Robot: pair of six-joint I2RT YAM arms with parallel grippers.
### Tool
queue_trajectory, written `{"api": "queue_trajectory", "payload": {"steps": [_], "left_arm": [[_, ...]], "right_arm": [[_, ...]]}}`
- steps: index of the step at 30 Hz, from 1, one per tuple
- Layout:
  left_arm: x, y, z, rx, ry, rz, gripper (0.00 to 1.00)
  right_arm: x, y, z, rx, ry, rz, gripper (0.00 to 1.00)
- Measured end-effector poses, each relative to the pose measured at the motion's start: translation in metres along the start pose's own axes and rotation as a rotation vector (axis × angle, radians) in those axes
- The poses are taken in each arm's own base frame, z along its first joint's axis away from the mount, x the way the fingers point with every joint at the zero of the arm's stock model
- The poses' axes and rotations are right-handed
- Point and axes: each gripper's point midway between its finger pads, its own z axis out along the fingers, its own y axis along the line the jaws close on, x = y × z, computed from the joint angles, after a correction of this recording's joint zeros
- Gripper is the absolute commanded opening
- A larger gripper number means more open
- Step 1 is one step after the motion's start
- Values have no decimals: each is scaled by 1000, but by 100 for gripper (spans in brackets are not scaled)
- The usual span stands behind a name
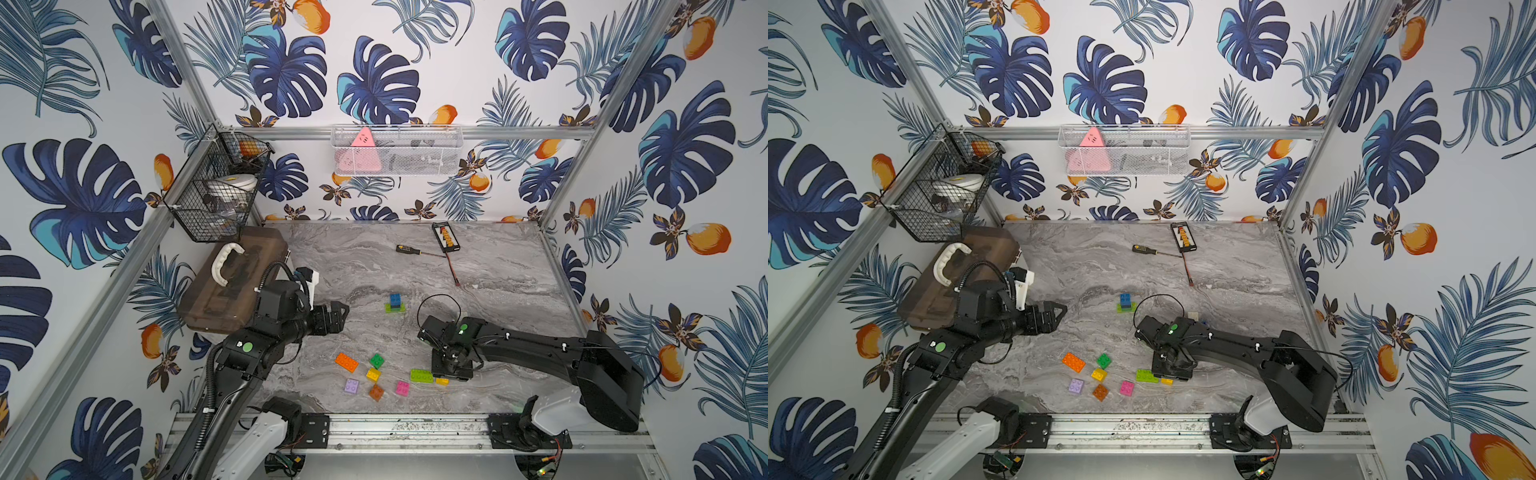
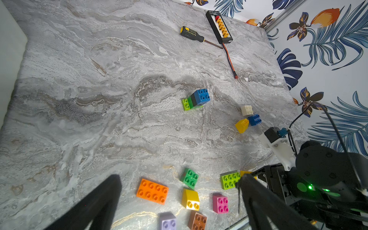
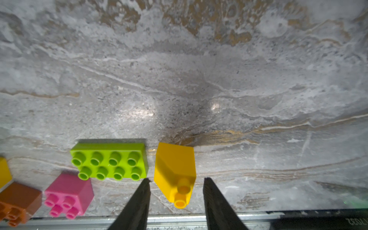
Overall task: Assemble the number 1 with lego
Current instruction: Pick up the lego brick from the center of the board.
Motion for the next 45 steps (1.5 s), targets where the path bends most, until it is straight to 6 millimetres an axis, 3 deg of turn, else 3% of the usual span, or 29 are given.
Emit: {"api": "queue_trajectory", "payload": {"steps": [45], "left_arm": [[0, 0, 0, -3, -1, 0, 99]], "right_arm": [[2, 2, 19, 69, 23, 6, 38]]}}
